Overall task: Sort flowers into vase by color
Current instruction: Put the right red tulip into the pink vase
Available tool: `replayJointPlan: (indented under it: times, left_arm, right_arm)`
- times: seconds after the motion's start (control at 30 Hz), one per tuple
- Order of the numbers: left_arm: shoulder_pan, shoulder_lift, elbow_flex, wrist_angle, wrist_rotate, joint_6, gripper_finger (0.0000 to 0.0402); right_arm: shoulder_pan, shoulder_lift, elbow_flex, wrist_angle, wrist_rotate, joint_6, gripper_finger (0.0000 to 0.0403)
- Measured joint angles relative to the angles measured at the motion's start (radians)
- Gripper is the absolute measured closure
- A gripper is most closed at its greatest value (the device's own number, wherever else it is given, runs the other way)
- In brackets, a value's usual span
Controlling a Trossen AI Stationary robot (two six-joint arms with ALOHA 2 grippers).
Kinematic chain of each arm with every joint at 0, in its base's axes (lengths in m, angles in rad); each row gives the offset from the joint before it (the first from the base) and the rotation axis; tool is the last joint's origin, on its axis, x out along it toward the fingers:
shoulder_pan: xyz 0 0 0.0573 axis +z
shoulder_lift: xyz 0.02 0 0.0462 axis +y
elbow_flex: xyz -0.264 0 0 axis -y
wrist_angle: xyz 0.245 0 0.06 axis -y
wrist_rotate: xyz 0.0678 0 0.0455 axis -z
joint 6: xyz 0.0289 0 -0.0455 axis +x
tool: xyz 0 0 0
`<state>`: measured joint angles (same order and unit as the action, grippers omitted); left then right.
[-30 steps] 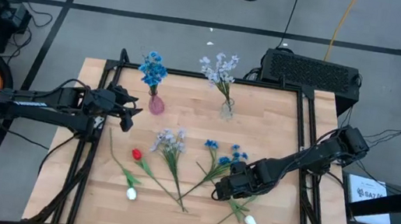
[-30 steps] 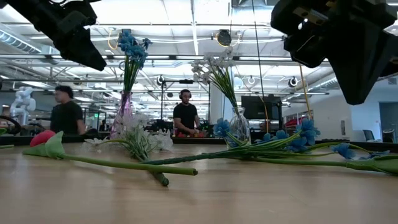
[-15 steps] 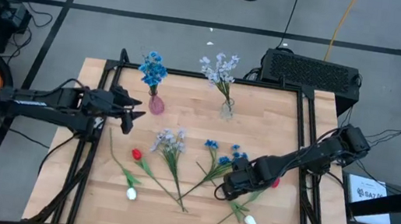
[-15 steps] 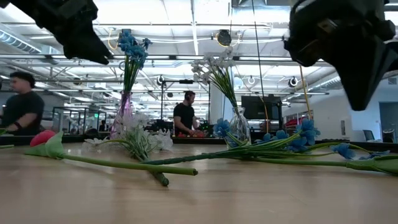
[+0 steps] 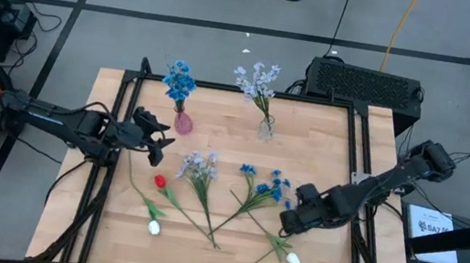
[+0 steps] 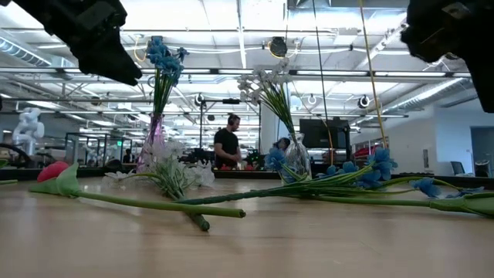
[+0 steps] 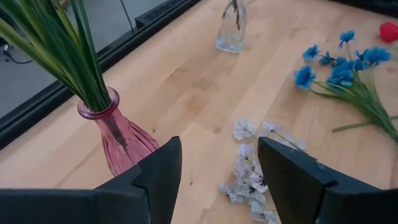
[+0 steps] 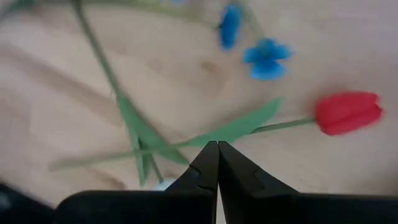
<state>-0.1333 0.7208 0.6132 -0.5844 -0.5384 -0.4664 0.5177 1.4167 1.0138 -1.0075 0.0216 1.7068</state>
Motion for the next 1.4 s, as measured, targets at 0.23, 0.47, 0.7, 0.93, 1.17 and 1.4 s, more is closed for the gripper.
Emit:
replayJointPlan:
  times: [0.23,0.47,0.7,0.93,1.17,1.4]
  left_arm:
    - [0.000,0.000,0.000,0.000,-0.017,0.000,0.0185]
    - [0.000,0.001,0.000,0.000,-0.017,0.038,0.0185]
    - [0.000,0.001,0.000,0.000,-0.017,0.196,0.0185]
    - [0.000,0.001,0.000,0.000,-0.017,0.246,0.0185]
    - [0.000,0.001,0.000,0.000,-0.017,0.246,0.0185]
    - [0.000,0.001,0.000,0.000,-0.017,0.246,0.0185]
  right_arm:
    - [0.054,0.002,0.000,-0.073,0.010,0.333,0.0403]
    - [0.085,0.070,-0.001,-0.076,-0.027,0.598,0.0376]
    - [0.058,0.168,-0.001,-0.049,-0.048,0.638,0.0311]
    - [0.031,0.265,-0.001,0.035,-0.064,0.639,0.0264]
    - [0.027,0.360,0.001,0.119,-0.107,0.637,0.0269]
    - [0.025,0.406,0.004,0.161,-0.106,0.623,0.0356]
